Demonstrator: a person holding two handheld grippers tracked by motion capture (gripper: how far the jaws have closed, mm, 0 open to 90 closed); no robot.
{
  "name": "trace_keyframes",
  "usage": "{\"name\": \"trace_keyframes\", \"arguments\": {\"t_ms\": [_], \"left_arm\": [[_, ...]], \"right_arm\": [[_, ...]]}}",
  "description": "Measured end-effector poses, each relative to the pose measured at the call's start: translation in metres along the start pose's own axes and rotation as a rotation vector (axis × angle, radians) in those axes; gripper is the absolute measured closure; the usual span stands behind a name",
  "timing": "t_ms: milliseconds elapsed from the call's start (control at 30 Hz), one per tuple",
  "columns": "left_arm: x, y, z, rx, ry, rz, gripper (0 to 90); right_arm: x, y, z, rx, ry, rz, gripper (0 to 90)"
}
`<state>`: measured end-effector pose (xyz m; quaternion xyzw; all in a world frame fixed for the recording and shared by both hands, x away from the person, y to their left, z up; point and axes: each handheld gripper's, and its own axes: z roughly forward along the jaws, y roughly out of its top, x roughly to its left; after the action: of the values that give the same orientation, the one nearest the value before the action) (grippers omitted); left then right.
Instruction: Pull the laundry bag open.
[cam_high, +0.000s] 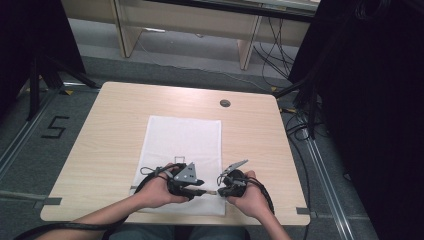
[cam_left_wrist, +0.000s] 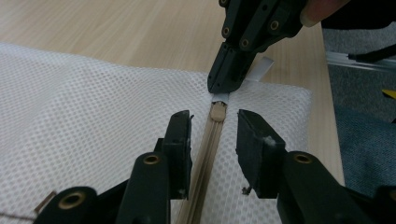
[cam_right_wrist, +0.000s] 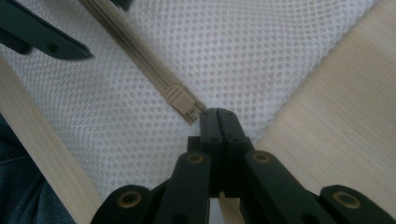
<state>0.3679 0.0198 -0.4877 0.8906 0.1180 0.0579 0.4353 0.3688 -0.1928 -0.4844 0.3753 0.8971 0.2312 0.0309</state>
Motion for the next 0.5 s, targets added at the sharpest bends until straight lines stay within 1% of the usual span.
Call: {"name": "trace_keyframes", "arguments": {"t_ms": [33, 67, 100, 133, 233, 267, 300, 333, 367, 400, 433, 500], "left_arm": [[-0.001, 0.001, 0.004, 0.003, -0.013, -0.006, 67.3], [-0.001, 0.001, 0.004, 0.003, -0.013, -0.006, 68.2], [-0.001, 0.003, 0.011, 0.013, -0.021, 0.000, 69.2], [-0.001, 0.004, 0.013, 0.021, -0.026, 0.003, 69.9], [-0.001, 0.005, 0.021, 0.044, -0.020, 0.011, 70.3], [-0.001, 0.005, 0.023, 0.051, -0.025, 0.010, 70.6], [-0.001, 0.006, 0.024, 0.054, -0.025, 0.026, 70.7], [-0.002, 0.006, 0.026, 0.054, -0.031, 0.009, 70.7], [-0.002, 0.006, 0.027, 0.052, -0.033, 0.007, 70.9], [-0.001, 0.006, 0.027, 0.056, -0.037, 0.019, 71.1], [-0.002, 0.005, 0.028, 0.062, -0.037, 0.011, 71.1], [-0.001, 0.004, 0.029, 0.070, -0.041, 0.008, 71.1]], "right_arm": [[0.000, 0.000, 0.000, 0.005, 0.001, -0.002, 90.0], [0.000, 0.000, 0.000, 0.004, 0.001, -0.002, 90.0], [-0.001, 0.000, 0.000, 0.004, 0.001, -0.001, 90.0], [-0.001, 0.000, 0.000, 0.004, 0.001, -0.001, 90.0], [-0.001, 0.000, 0.000, 0.001, 0.006, -0.001, 90.0], [-0.002, 0.000, 0.000, 0.000, 0.008, -0.005, 90.0], [-0.002, 0.000, 0.000, 0.000, 0.008, 0.000, 90.0], [-0.002, 0.000, 0.000, 0.000, 0.008, 0.000, 90.0], [-0.002, 0.000, 0.000, 0.000, 0.008, 0.000, 90.0], [-0.002, 0.000, 0.000, 0.000, 0.008, 0.000, 90.0], [-0.002, 0.000, 0.000, 0.000, 0.009, 0.001, 90.0], [-0.002, 0.000, 0.000, 0.001, 0.009, 0.000, 90.0]]}}
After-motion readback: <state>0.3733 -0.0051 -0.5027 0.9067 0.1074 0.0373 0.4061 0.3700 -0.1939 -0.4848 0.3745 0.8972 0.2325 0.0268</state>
